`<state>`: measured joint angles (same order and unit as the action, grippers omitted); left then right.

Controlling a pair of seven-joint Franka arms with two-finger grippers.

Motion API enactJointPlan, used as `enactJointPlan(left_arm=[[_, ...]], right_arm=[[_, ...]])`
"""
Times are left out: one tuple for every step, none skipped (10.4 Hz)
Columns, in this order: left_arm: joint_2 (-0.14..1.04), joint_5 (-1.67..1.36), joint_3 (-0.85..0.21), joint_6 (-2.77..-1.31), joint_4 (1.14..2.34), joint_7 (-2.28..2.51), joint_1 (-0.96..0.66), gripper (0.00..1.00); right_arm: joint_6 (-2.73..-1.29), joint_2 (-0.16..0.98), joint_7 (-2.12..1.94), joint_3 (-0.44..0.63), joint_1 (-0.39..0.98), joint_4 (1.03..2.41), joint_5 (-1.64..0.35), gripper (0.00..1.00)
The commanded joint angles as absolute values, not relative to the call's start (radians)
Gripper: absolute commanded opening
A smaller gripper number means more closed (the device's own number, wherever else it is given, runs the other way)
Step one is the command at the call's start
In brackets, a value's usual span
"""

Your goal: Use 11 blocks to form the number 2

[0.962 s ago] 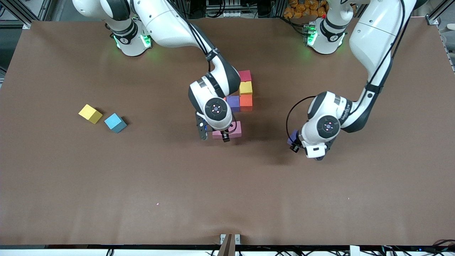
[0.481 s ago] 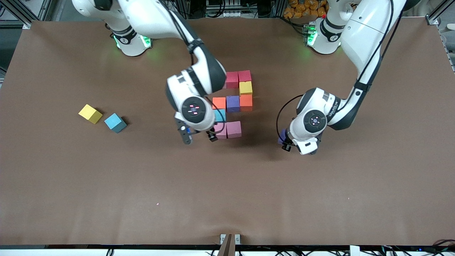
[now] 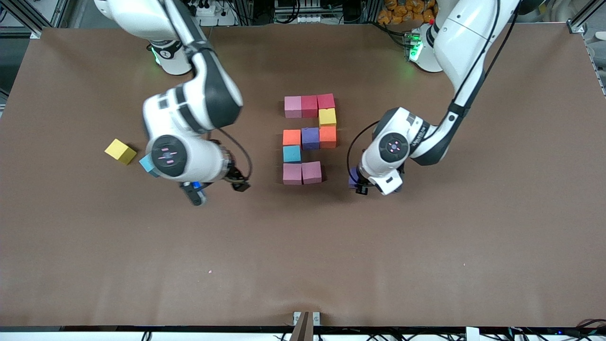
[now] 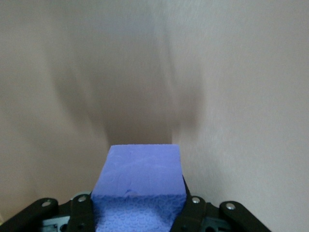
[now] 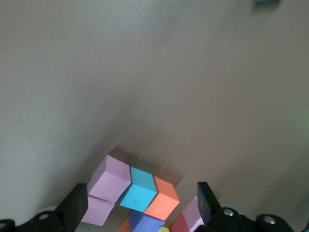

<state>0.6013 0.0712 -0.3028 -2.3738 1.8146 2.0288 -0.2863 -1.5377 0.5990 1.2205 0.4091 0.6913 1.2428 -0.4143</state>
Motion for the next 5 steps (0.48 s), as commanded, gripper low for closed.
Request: enactJointPlan(left_arm=[[0.615, 0.048, -0.293, -2.445, 1.815, 2.132, -0.336, 0.36], [0.624, 0.049, -0.293, -2.476, 1.815, 2.164, -0.348, 0.36], [0.641, 0.052, -0.291, -2.509, 1.816, 2.193, -0.360, 0.36], [0.649, 0.055, -0.290, -2.529, 1.816, 2.224, -0.380, 0.36], [0.652, 0.060, -0.290, -2.531, 1.818, 2.238, -0.382, 0.36]], right_arm=[[-1.511, 0.555, 1.085, 0.431, 0.658, 1.276, -0.385, 1.00], [-1.512, 0.555, 1.031, 0.448, 0.649, 1.285, -0.371, 1.00], [-1.514, 0.557, 0.987, 0.451, 0.637, 1.289, -0.356, 1.00], [-1.516, 0.557, 0.962, 0.449, 0.608, 1.289, -0.354, 1.00], [-1.517, 0.558, 0.933, 0.449, 0.589, 1.289, -0.356, 1.00]])
